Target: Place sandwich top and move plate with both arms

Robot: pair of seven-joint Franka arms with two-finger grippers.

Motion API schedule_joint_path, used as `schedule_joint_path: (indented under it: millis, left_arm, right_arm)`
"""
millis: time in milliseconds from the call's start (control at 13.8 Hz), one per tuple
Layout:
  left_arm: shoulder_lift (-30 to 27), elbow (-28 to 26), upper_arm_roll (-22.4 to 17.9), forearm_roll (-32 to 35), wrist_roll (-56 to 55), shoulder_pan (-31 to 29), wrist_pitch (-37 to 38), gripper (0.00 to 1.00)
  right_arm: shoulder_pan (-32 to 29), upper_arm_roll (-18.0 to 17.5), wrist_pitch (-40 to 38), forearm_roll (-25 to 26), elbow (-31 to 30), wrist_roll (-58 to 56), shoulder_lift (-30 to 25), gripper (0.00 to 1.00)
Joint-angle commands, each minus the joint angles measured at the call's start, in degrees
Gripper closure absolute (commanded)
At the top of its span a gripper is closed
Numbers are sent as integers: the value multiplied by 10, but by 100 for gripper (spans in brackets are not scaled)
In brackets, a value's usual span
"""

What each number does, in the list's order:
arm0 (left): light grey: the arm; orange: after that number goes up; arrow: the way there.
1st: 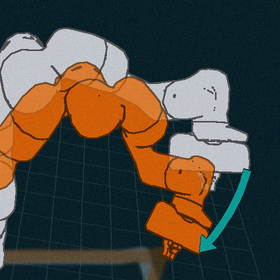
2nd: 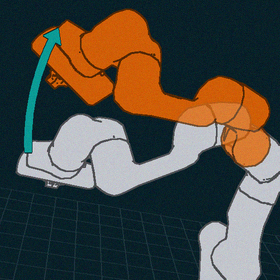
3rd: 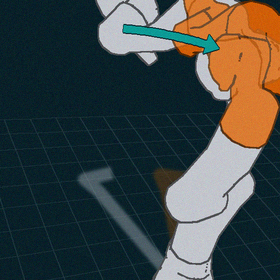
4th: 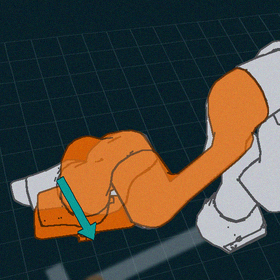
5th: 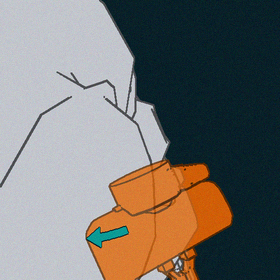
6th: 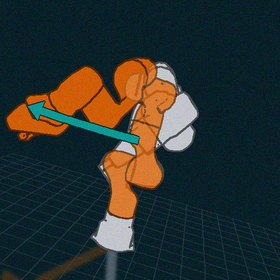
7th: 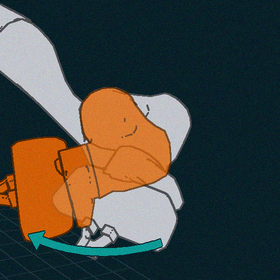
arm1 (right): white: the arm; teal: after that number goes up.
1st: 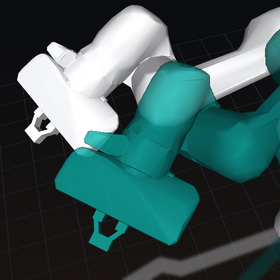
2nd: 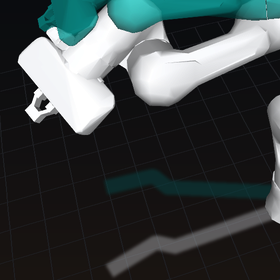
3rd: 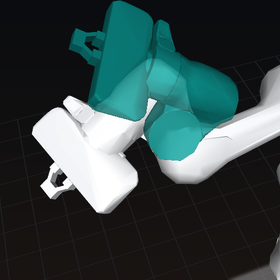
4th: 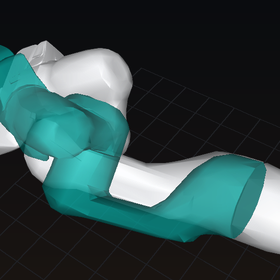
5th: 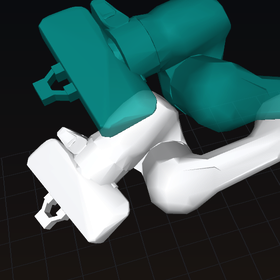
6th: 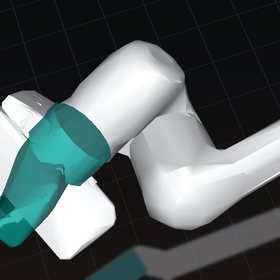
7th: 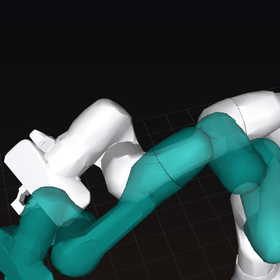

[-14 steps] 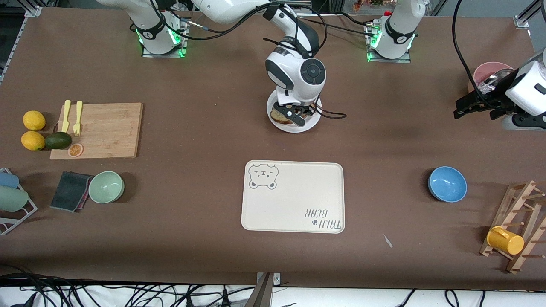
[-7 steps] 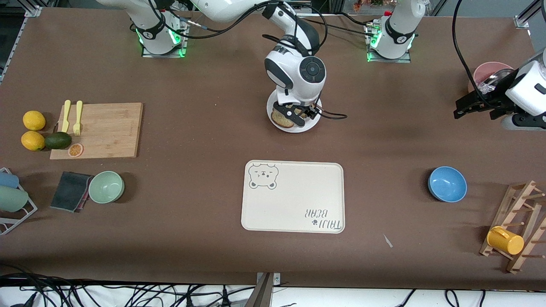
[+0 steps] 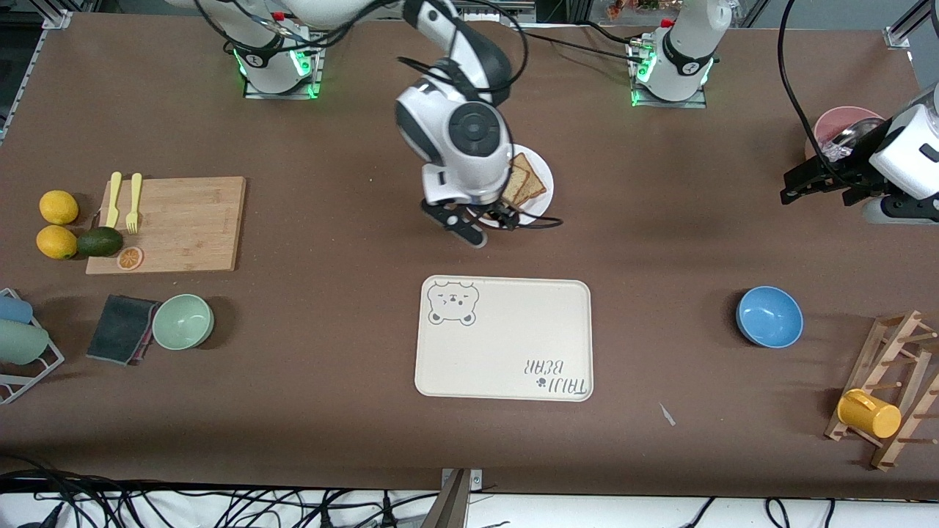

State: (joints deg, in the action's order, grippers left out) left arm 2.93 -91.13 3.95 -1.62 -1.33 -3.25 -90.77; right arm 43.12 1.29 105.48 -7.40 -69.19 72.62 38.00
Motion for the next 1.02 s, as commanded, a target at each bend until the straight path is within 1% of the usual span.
schedule_joint_path:
  millis: [0,291,508,654,799,944]
  left_arm:
    - [2,9,1,-17,16,-8,7,0]
    - [4,10,3,-17,29,-10,7,0]
    - [7,11,5,-8,53,0,7,0]
    - [11,10,5,-8,74,-1,8,0]
    - [35,11,7,-8,75,1,8,0]
    - [53,10,20,-8,71,14,8,0]
  right_arm:
    - [-72,-9,-23,5,-72,-131,-83,0]
    - [-189,-9,-98,5,-107,-351,-168,0]
    - [-275,-9,-156,10,-117,-522,-223,0]
    - [-315,-9,-159,46,-141,-629,-270,0]
    - [-349,-9,-160,65,-174,-688,-311,0]
    - [-365,-9,-160,66,-206,-711,-345,0]
